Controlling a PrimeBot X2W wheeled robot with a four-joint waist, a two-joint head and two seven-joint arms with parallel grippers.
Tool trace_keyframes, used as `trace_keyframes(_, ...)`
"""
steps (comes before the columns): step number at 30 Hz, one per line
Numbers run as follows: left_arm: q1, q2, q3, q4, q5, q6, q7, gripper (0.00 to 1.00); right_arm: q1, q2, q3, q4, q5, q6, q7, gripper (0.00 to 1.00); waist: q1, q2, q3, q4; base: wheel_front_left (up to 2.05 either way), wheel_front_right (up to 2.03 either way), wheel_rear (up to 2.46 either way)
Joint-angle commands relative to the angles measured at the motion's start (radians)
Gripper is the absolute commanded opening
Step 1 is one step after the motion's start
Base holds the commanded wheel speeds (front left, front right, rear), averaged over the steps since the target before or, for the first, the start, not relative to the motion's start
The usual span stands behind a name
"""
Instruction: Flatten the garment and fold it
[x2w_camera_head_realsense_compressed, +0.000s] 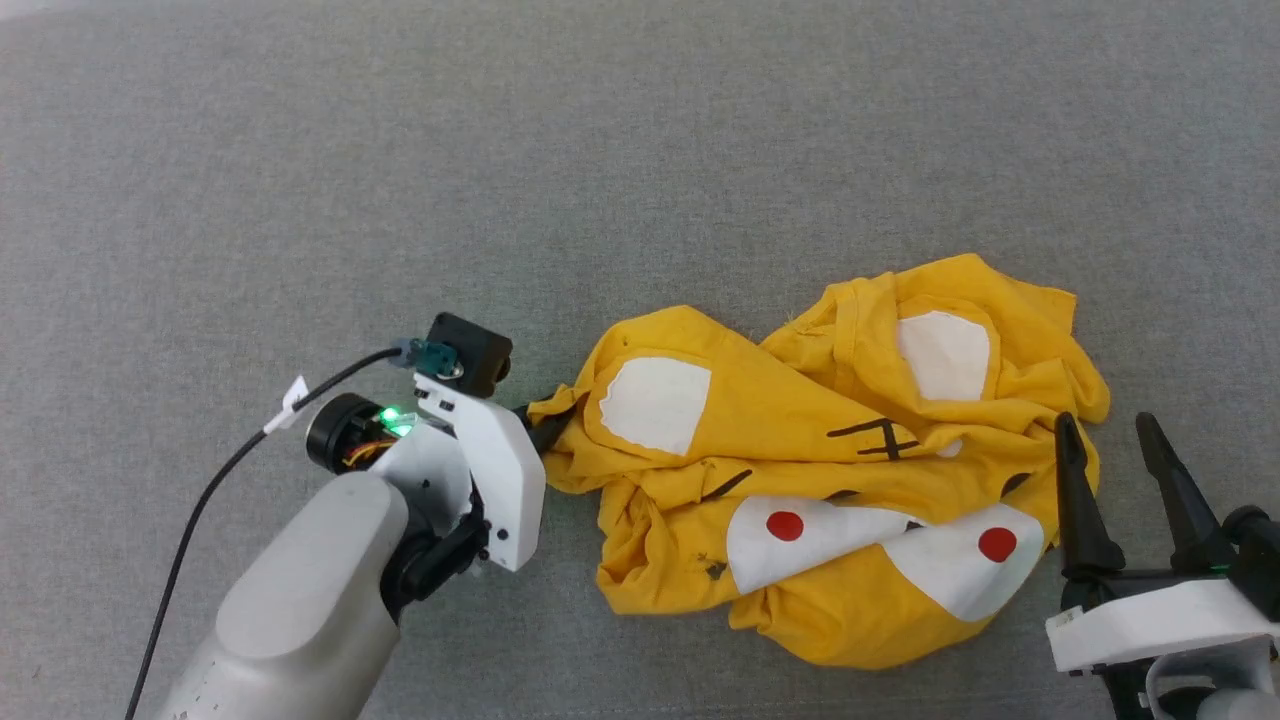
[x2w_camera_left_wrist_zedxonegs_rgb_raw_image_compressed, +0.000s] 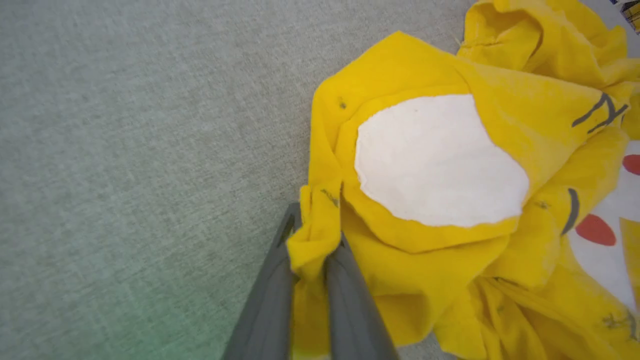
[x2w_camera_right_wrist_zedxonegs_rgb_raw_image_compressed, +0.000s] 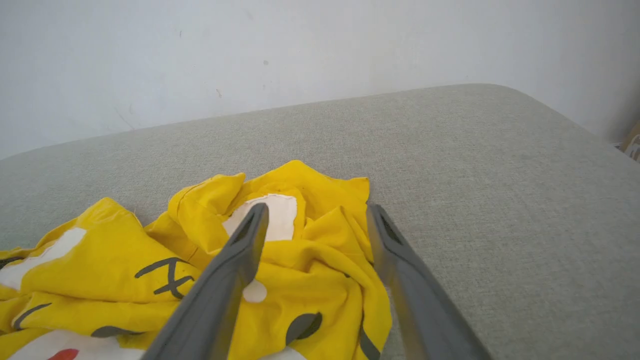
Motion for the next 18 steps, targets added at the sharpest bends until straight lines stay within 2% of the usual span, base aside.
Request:
trace_keyframes(1, -0.010, 0.007, -0.015, 0.011, -0.004, -0.007, -0.020, 0.00, -0.014, 0.003, -0.003, 0.003, -0.004, -0.001, 0.001, 1.00, -0.0001, 0.0000, -0.002, 0.001, 0.00, 0.00, 0.00)
trace_keyframes(6, -0.049, 0.019, -0.013, 0.025, 0.009, -0.006, -0.120, 0.00, -0.012, 0.003, -0.007, 0.003, -0.004, -0.001, 0.003, 1.00, -0.0001, 0.0000, -0.008, 0.007, 0.00, 0.00, 0.00)
trace_keyframes(8, -0.072, 0.021, 0.006, 0.032, 0.026, 0.008, -0.172, 0.00, -0.011, 0.003, -0.007, 0.002, -0.004, -0.001, 0.002, 1.00, -0.0001, 0.0000, -0.005, 0.009, 0.00, 0.00, 0.00)
trace_keyframes(12, -0.126, 0.038, 0.063, 0.055, 0.064, 0.069, -0.283, 0.00, -0.013, 0.003, -0.002, -0.003, -0.004, -0.001, 0.001, 1.00, -0.0001, 0.0000, 0.012, 0.008, 0.00, 0.00, 0.00)
trace_keyframes(18, -0.186, 0.076, 0.156, 0.128, 0.083, 0.168, -0.388, 0.00, -0.022, 0.003, -0.002, -0.008, -0.009, -0.001, 0.003, 1.00, -0.0001, 0.0000, 0.054, -0.006, 0.00, 0.00, 0.00)
